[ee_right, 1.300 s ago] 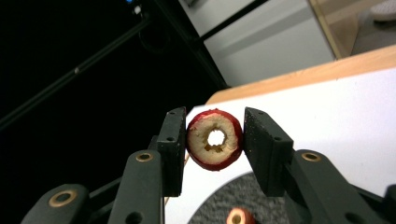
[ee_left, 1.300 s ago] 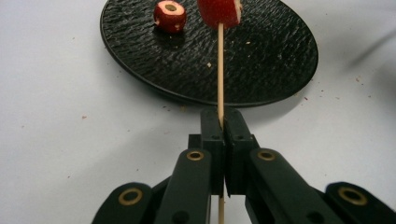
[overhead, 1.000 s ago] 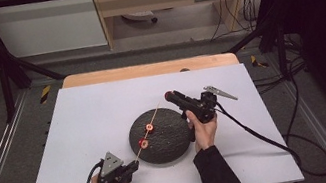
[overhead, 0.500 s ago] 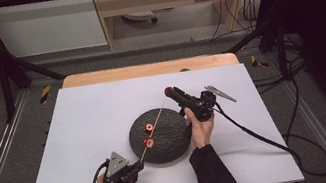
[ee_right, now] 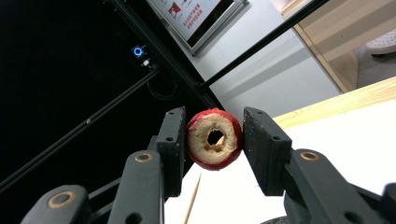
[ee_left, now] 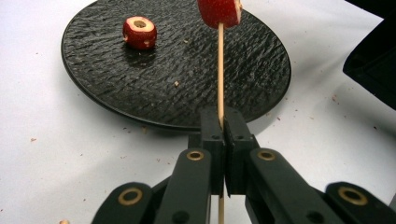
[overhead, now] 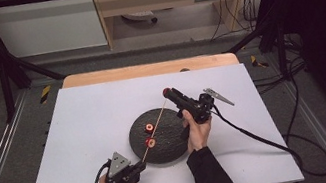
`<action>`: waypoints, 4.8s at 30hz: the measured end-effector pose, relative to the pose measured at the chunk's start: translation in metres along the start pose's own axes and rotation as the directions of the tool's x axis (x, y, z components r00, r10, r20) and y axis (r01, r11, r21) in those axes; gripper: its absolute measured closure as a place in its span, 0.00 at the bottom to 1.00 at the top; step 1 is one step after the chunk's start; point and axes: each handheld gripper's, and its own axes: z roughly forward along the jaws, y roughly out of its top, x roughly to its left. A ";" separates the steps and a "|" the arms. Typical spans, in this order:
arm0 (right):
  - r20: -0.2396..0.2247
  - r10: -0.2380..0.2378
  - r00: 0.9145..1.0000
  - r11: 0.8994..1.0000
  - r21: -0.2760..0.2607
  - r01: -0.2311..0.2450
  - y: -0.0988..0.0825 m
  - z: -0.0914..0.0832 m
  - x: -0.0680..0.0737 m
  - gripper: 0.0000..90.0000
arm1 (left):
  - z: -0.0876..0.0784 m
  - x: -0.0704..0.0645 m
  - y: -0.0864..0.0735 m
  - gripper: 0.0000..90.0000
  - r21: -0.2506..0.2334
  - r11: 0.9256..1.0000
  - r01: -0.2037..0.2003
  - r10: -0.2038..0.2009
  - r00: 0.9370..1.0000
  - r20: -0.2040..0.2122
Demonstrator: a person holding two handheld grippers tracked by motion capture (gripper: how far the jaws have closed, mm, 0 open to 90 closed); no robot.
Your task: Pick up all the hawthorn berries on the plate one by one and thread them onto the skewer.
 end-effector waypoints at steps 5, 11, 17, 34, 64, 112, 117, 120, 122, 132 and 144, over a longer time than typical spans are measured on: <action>-0.006 0.005 1.000 1.000 -0.004 -0.005 -0.002 0.001 0.000 0.68 | 0.001 -0.001 0.000 0.98 0.003 1.000 0.004 -0.004 1.000 0.004; -0.010 0.013 1.000 1.000 -0.008 -0.013 -0.005 0.001 0.000 0.68 | 0.003 -0.002 0.000 0.98 0.006 1.000 0.018 -0.018 1.000 0.006; -0.014 0.018 1.000 1.000 -0.004 -0.018 -0.006 0.001 0.000 0.68 | 0.003 -0.001 0.000 0.98 -0.007 0.999 0.033 -0.033 0.999 -0.001; -0.017 0.047 0.999 0.999 -0.002 -0.047 -0.014 0.001 0.000 0.68 | 0.018 -0.017 0.004 0.98 -0.041 0.992 0.118 -0.119 0.993 -0.024; -0.019 0.110 0.994 0.994 0.013 -0.110 -0.002 -0.003 0.005 0.69 | 0.025 -0.032 0.000 0.98 -0.078 0.992 0.104 -0.107 0.994 -0.038; -0.052 0.102 0.993 0.994 -0.040 -0.104 0.002 -0.004 0.005 0.69 | 0.024 -0.041 0.005 0.98 -0.171 0.967 0.190 -0.189 0.982 0.019; -0.061 0.094 0.994 0.995 -0.036 -0.096 -0.001 -0.004 0.006 0.69 | 0.027 -0.041 0.005 0.98 -0.132 0.969 0.211 -0.208 0.978 0.038; -0.053 0.023 0.998 1.000 -0.019 -0.024 0.000 -0.005 0.005 0.69 | 0.025 -0.039 0.007 0.98 -0.110 0.968 0.226 -0.222 0.974 0.048; -0.050 -0.007 0.999 1.000 -0.008 0.006 0.002 -0.005 0.005 0.69 | 0.023 -0.037 0.009 0.98 -0.102 0.970 0.223 -0.219 0.975 0.046; -0.052 -0.010 0.999 1.000 0.011 0.011 -0.001 -0.003 0.002 0.69 | 0.020 -0.033 0.008 0.98 -0.084 0.975 0.204 -0.202 0.979 0.030; -0.094 0.085 0.992 0.995 -0.036 -0.089 -0.002 -0.004 0.004 0.70 | 0.033 -0.059 0.007 0.98 -0.144 0.980 0.137 -0.141 0.990 -0.020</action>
